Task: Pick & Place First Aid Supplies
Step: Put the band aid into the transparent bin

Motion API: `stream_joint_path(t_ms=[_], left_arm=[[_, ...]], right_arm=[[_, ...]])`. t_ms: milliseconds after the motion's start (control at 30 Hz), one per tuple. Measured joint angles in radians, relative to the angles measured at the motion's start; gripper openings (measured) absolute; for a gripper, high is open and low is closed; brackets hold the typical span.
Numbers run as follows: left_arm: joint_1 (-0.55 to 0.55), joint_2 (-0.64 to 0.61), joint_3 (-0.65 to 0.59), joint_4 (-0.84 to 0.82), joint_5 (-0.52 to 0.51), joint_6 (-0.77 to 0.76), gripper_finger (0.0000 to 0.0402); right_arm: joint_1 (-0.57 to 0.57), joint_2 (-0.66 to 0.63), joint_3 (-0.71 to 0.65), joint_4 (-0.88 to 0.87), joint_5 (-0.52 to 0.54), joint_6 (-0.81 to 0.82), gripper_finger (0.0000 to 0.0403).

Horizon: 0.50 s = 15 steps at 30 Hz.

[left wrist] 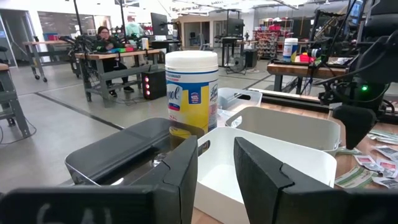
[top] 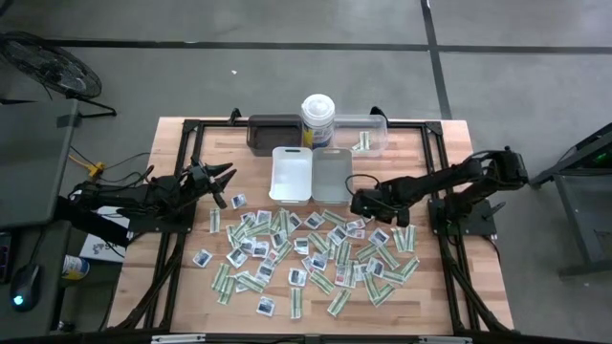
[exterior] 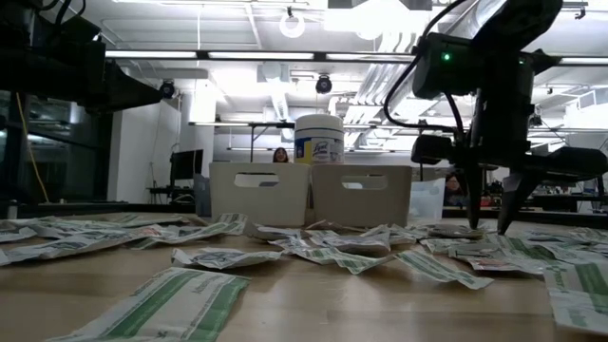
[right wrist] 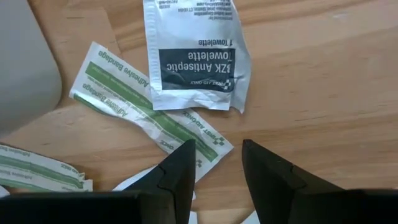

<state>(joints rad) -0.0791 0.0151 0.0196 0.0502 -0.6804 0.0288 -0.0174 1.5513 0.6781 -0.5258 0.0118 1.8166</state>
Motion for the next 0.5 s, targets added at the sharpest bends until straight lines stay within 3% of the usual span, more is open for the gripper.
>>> stream_joint_path(t_ms=[500], left_arm=[[0.0,0.0,0.0,0.0,0.0,0.0,0.0101]], right_arm=[[-0.008,0.0,-0.003,-0.025,-0.006,-0.052,0.0036]])
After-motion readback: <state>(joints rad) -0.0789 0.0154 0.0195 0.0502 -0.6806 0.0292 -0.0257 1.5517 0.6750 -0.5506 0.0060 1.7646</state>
